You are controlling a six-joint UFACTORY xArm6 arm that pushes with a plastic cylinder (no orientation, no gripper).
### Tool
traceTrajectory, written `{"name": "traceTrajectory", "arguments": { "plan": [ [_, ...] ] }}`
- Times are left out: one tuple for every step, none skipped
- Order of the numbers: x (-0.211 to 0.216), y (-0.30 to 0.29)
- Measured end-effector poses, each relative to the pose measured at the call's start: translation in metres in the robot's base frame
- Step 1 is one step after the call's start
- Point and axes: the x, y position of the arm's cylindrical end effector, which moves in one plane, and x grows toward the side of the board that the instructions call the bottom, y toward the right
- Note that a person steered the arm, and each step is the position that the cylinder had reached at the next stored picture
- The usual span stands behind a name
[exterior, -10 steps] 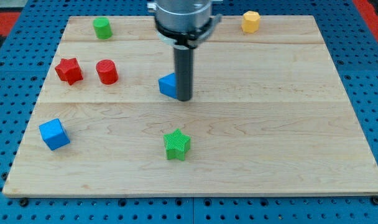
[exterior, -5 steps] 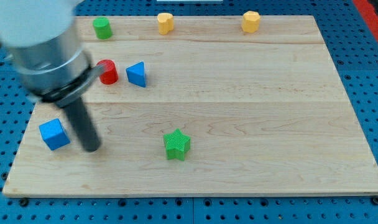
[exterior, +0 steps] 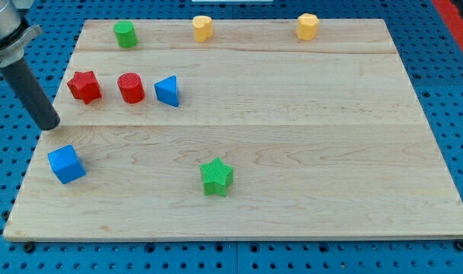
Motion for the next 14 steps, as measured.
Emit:
{"name": "traceTrajectory", "arguments": {
  "plan": [
    [0.011,0.009],
    [0.032,0.005],
    [0.065,-0.022],
    [0.093,0.038],
    [0.091,0.039],
    [0.096,0.090],
    [0.096,0.098],
    [0.080,0.126],
    [0.030,0.132],
    [0.001,0.166],
    [0.028,0.192],
    [0.027,0.225],
    [-0.007,0.256],
    [-0.048,0.239]
  ]
}}
